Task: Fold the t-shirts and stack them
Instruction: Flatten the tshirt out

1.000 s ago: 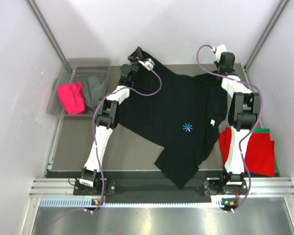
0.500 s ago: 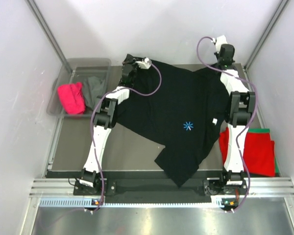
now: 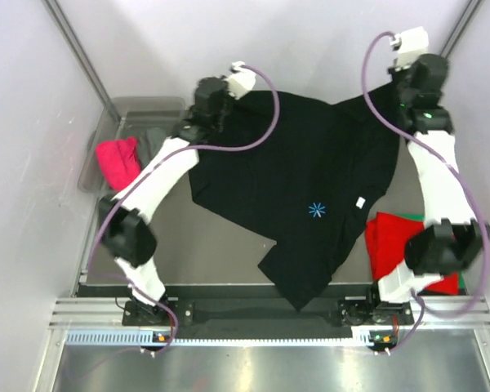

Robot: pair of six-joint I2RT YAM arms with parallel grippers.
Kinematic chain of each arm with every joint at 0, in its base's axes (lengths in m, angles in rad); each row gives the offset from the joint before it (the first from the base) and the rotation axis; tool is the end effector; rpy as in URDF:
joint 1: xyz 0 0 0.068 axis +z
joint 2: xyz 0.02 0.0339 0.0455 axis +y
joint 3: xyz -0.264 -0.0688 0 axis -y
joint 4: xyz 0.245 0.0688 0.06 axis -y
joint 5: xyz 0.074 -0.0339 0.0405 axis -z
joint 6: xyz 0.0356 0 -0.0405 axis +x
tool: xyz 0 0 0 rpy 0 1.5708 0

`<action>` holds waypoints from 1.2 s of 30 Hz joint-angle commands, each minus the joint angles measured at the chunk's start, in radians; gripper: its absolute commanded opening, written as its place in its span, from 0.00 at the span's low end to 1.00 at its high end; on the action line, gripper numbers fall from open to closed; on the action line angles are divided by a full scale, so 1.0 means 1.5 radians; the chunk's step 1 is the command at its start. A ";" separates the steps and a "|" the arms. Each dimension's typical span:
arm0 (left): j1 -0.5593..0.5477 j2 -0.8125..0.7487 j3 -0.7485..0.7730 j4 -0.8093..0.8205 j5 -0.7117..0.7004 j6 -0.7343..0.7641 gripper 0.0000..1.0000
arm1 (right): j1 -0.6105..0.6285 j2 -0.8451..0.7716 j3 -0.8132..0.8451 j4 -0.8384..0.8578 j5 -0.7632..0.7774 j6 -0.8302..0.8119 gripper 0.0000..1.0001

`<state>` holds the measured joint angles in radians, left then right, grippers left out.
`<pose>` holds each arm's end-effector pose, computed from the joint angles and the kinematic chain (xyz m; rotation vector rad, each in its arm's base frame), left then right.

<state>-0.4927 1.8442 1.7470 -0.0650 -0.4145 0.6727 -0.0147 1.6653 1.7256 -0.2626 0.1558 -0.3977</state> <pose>0.3999 -0.1984 0.3864 0.6887 1.6024 0.4907 0.3927 -0.0113 0.4290 -0.2285 1.7766 -0.4351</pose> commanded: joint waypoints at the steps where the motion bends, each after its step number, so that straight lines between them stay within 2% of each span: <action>1: 0.025 -0.162 -0.011 -0.181 -0.018 -0.103 0.00 | 0.005 -0.120 0.029 -0.043 -0.019 0.031 0.00; 3: 0.025 -0.218 -0.009 -0.241 0.002 -0.109 0.00 | 0.005 -0.169 0.052 -0.070 -0.029 0.037 0.00; 7: 0.040 -0.385 -0.029 -0.267 0.024 -0.100 0.00 | 0.005 -0.244 0.108 -0.136 -0.054 0.044 0.00; 11: 0.058 -0.480 -0.016 -0.305 0.025 -0.057 0.00 | 0.005 -0.357 0.106 -0.137 -0.064 0.035 0.00; 15: 0.058 -0.572 0.040 -0.340 0.040 -0.031 0.00 | 0.006 -0.417 0.145 -0.173 -0.043 -0.016 0.00; 21: 0.058 -0.637 0.120 -0.438 0.049 -0.038 0.00 | 0.005 -0.510 0.228 -0.209 0.004 -0.105 0.00; 25: 0.058 -0.674 0.125 -0.427 0.038 -0.005 0.00 | 0.005 -0.538 0.294 -0.236 0.045 -0.132 0.00; 31: 0.054 -0.650 0.149 -0.392 -0.008 0.076 0.00 | 0.083 -0.490 0.342 -0.191 0.138 -0.205 0.00; 34: 0.024 -0.624 0.129 -0.391 -0.038 0.078 0.00 | 0.159 -0.441 0.344 -0.128 0.202 -0.266 0.00; 36: 0.008 -0.616 0.075 -0.381 -0.041 0.076 0.00 | 0.218 -0.418 0.309 -0.059 0.247 -0.335 0.00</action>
<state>-0.4683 0.8631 1.9285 -0.6636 -0.3096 0.7284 0.2157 0.9104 2.2429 -0.5209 0.2668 -0.7155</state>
